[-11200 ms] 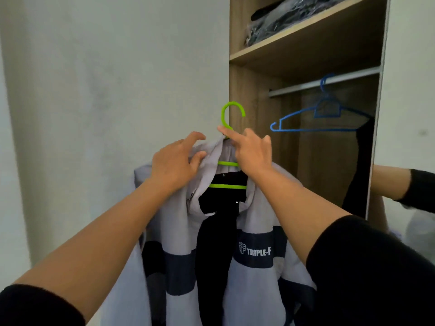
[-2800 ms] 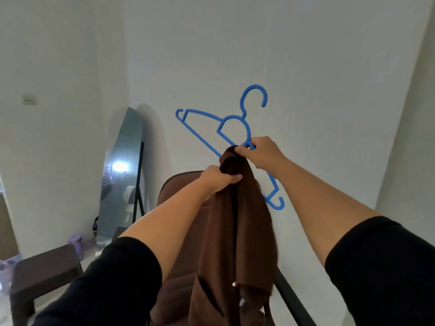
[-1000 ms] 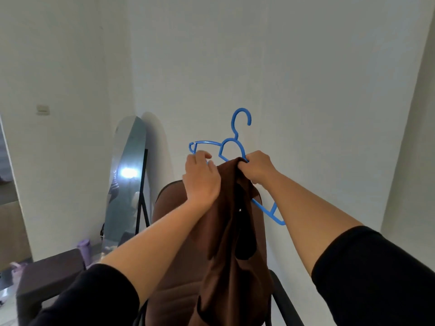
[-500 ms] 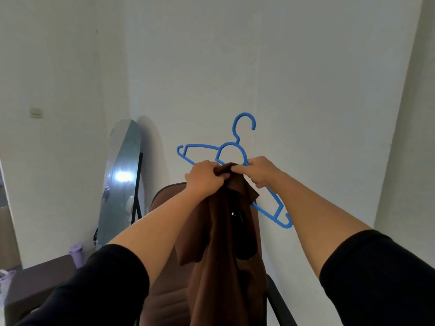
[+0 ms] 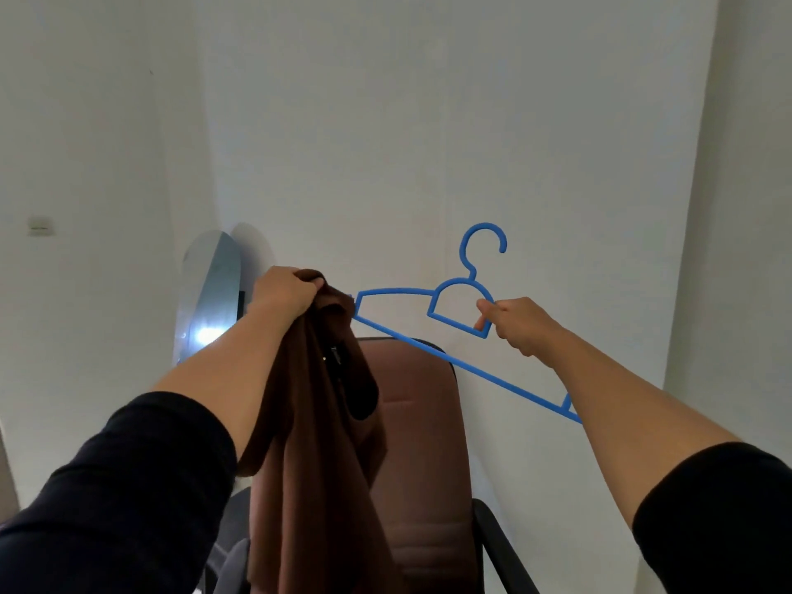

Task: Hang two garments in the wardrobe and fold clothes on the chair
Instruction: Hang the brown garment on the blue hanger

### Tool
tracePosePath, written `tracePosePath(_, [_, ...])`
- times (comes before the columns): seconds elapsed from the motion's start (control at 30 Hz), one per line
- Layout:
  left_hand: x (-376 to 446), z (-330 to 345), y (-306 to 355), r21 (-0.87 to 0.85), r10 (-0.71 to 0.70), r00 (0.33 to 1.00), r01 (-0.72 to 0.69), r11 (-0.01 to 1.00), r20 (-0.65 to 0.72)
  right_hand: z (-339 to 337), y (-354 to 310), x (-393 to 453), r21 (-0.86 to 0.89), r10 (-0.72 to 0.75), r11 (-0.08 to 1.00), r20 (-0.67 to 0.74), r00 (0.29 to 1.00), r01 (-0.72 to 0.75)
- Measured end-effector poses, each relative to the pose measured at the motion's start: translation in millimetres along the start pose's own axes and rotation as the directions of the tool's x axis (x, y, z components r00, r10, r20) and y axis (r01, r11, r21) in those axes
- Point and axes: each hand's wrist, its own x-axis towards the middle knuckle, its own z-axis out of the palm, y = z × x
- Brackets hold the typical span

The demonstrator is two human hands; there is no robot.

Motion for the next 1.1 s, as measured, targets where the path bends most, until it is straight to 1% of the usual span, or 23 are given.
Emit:
tracePosePath(0.13, [-1, -3, -6, 0.019, -0.026, 0.999, 0.026, 0.999, -0.023, -6, 6, -2, -0.021, 0.015, 1.0, 0.013, 1.0, -0.014])
tracePosePath(0.37, [-10, -2, -14, -0.037, -0.027, 0.998, 0.024, 0.999, -0.061, -8, 10, -7, -0.068, 0.016, 0.998, 0.05, 0.999, -0.012])
tracePosePath(0.57, [-13, -3, -15, 0.033, 0.04, 0.991, -0.036, 0.999, -0.13, -12, 12, -10, -0.167, 0.01, 0.986, 0.087, 0.996, 0.005])
tracePosePath(0.7, [-17, -1, -13, 0.067, 0.023, 0.982, -0.011, 0.998, -0.189, -13, 11, -13, -0.183, -0.005, 0.983, 0.097, 0.995, 0.023])
tracePosePath(0.83, [-17, 1, -18, 0.129, 0.045, 0.973, -0.015, 0.991, -0.227, -17, 11, -14, -0.2, -0.016, 0.979, 0.093, 0.996, 0.035])
tracePosePath(1.0, [-19, 2, -23, 0.146, 0.042, 0.971, -0.008, 0.989, -0.236, -19, 10, -12, -0.184, -0.015, 0.982, 0.104, 0.994, 0.034])
tracePosePath(1.1, [-20, 4, -22, 0.139, 0.089, 0.974, -0.06, 0.988, -0.21, -19, 10, -12, -0.177, -0.025, 0.983, 0.108, 0.994, 0.044])
